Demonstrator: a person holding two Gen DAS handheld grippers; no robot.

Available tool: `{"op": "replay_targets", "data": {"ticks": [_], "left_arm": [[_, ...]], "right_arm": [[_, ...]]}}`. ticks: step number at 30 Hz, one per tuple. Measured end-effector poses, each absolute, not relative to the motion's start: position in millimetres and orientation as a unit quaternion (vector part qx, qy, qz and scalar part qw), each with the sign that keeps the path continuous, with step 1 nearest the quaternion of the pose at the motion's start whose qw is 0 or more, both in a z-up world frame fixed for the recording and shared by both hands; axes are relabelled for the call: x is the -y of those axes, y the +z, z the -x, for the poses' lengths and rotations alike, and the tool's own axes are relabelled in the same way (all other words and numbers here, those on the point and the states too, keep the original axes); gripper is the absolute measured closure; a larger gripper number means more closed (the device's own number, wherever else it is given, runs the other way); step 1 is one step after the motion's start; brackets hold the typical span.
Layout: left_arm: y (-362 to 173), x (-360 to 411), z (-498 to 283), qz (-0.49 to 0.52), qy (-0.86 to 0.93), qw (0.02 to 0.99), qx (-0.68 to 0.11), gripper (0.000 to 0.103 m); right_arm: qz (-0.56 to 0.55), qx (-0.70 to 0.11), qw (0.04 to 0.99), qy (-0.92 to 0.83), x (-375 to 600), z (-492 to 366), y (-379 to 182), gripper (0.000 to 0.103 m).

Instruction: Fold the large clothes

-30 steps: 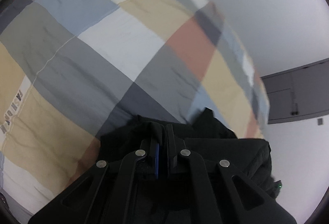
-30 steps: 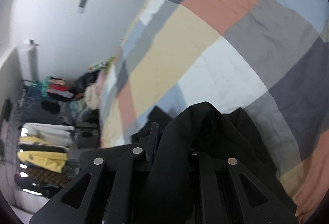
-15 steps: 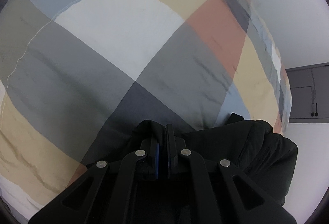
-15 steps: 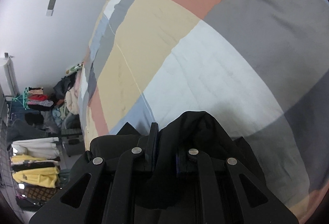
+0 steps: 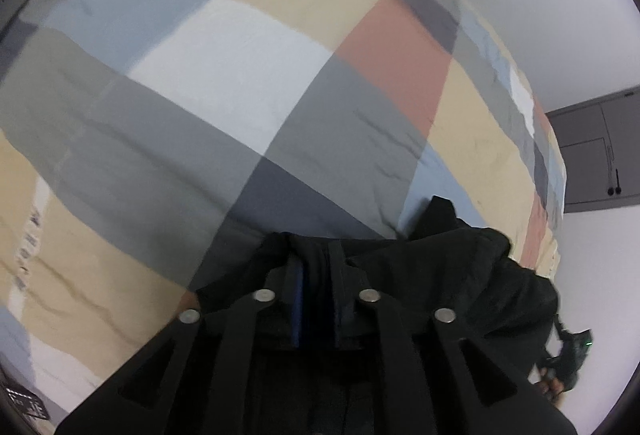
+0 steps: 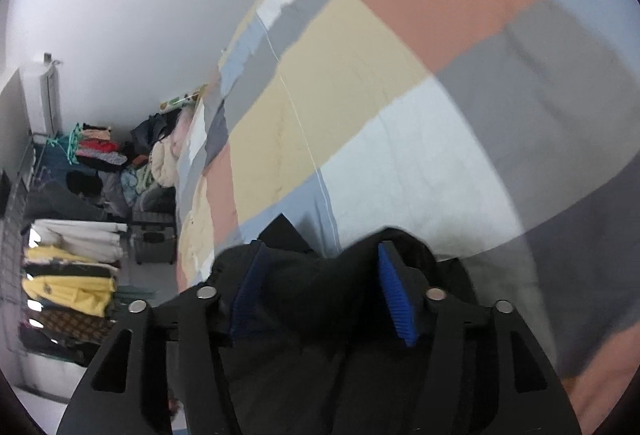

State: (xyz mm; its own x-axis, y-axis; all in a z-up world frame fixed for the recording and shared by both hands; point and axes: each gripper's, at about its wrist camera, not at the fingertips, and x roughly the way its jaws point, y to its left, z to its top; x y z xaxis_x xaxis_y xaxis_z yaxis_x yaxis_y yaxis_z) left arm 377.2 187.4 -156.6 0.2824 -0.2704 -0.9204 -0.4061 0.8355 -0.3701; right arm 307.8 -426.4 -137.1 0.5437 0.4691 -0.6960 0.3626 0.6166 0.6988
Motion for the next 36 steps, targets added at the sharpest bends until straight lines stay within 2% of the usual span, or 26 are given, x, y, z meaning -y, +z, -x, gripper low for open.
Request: {"op": "replay_targets", "data": {"ticks": [1, 2, 3, 7, 9, 13, 22, 26, 36], "left_arm": [[-140.2, -187.7, -371.1, 0.269, 0.049, 0.764, -0.585, 0.056], [-128.7, -187.6, -366.5, 0.256, 0.052, 0.776, -0.574, 0.026], [-114.5, -186.4, -361.0, 0.24, 0.054, 0.792, -0.559, 0.014], [-53.5, -167.3, -335.0, 0.181, 0.041, 0.854, -0.485, 0.013], [-34.5, -149.2, -322.0, 0.169, 0.015, 0.875, -0.453, 0.0], [-27.7, -97.7, -294.5, 0.134, -0.044, 0.899, -0.414, 0.0], [-111.9, -4.1, -279.2, 0.031, -0.085, 0.899, -0.429, 0.0], [-140.5, 2.7, -285.8, 0.014, -0.081, 0.896, -0.436, 0.0], [-164.3, 11.2, -298.9, 0.001, -0.074, 0.901, -0.428, 0.0]], "right_arm": [[-0.416, -0.469, 0.778, 0.031, 425.0, -304.4, -119.8, 0.032], [-0.396, -0.462, 0.793, 0.022, 421.7, -302.4, -104.8, 0.032], [-0.37, -0.451, 0.812, 0.015, 417.5, -299.0, -85.7, 0.032], [-0.277, -0.417, 0.865, 0.024, 383.9, -290.0, -35.2, 0.027], [-0.245, -0.399, 0.883, 0.037, 358.4, -284.9, -21.7, 0.024], [-0.201, -0.361, 0.907, 0.079, 296.0, -271.5, -18.7, 0.013], [-0.103, -0.387, 0.91, 0.108, 198.4, -263.1, -105.7, 0.013], [-0.09, -0.399, 0.907, 0.1, 193.0, -269.5, -135.4, 0.013], [-0.093, -0.401, 0.906, 0.096, 194.8, -280.4, -156.0, 0.007]]}}
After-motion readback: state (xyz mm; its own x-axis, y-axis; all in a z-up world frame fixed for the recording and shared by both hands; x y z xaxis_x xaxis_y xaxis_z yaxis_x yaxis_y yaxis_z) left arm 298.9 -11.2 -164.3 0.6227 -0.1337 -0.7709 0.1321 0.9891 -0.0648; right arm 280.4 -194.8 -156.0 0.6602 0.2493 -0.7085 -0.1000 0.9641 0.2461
